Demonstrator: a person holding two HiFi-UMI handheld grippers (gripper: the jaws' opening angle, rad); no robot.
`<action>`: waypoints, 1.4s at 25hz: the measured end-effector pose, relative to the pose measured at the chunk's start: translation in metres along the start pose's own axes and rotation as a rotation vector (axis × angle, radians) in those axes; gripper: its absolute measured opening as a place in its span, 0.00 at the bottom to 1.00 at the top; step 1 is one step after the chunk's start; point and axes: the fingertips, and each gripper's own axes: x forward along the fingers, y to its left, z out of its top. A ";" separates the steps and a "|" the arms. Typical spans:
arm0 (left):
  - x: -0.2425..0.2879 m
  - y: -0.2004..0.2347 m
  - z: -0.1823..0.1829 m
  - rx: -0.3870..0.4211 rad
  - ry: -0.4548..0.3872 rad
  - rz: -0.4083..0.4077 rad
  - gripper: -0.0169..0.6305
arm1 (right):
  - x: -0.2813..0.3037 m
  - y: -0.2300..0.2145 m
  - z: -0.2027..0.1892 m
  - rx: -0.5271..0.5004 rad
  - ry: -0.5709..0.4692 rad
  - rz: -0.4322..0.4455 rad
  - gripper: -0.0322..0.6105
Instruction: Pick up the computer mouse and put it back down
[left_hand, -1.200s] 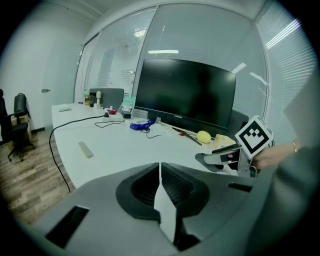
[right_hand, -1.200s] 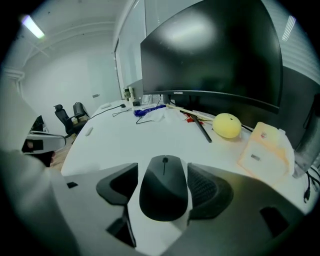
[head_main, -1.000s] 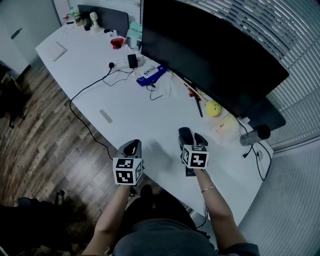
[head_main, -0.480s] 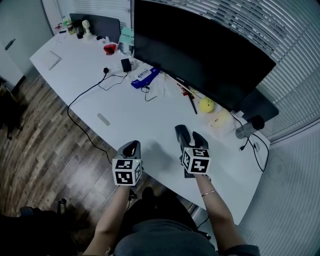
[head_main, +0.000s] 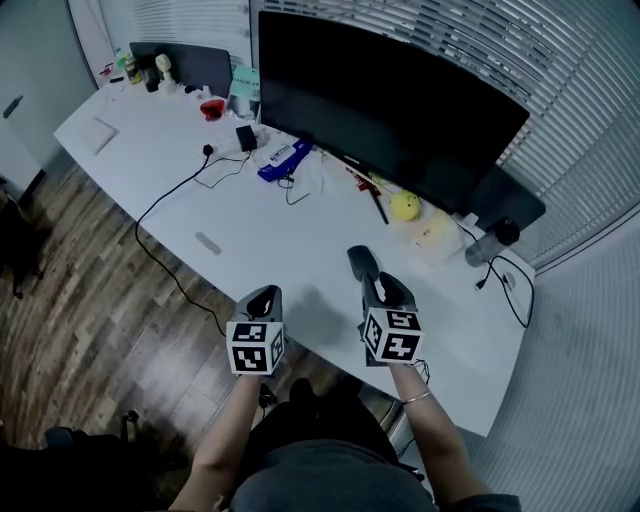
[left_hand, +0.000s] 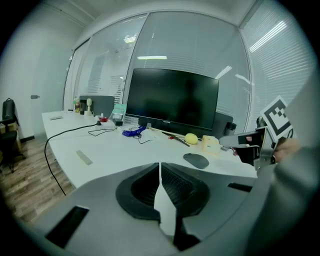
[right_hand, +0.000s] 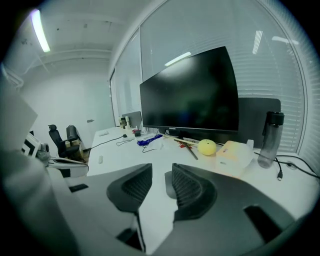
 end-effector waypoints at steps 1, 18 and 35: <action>-0.002 0.000 0.000 0.002 -0.001 -0.004 0.07 | -0.005 0.001 0.000 0.010 -0.008 -0.005 0.24; -0.019 -0.012 -0.008 0.018 -0.002 -0.032 0.07 | -0.062 -0.002 -0.019 0.036 -0.027 -0.089 0.06; -0.030 -0.029 -0.003 0.034 -0.014 0.017 0.07 | -0.084 -0.007 -0.023 0.041 -0.033 0.003 0.05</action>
